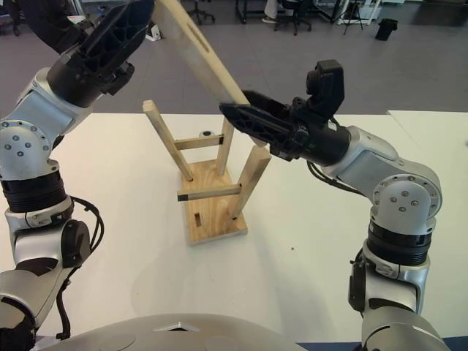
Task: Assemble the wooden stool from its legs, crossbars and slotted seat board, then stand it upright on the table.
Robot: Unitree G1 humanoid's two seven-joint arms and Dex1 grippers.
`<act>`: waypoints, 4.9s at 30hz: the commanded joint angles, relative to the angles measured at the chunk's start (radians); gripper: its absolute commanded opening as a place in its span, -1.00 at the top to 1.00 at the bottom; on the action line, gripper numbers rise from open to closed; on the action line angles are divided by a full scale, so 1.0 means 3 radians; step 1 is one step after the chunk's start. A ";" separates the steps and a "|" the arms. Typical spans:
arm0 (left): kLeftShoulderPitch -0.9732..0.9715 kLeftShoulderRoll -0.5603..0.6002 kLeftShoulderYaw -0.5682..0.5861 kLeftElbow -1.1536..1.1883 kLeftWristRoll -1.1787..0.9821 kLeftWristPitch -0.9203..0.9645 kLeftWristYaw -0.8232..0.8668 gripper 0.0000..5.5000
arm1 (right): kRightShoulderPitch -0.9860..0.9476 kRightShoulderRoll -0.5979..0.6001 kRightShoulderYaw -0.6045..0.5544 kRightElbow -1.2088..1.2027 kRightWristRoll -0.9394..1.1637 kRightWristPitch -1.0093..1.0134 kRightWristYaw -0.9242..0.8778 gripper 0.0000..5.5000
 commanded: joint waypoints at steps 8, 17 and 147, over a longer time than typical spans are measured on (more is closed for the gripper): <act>0.0084 0.0079 0.0069 -0.0099 -0.0380 0.0269 -0.0035 -0.16 | 0.0013 -0.0202 0.0024 0.0193 0.0326 0.0210 0.0120 0.25; 0.0088 0.0110 0.0060 -0.0078 -0.0379 0.0285 -0.0044 0.22 | 0.0051 -0.0299 0.0083 0.0303 0.0070 0.0212 0.0201 0.25; 0.0764 0.0784 -0.0039 -0.1119 0.0165 -0.0691 0.0158 -0.39 | -0.0708 0.1235 -0.0249 -0.1129 -0.2433 0.0358 -0.1431 -0.16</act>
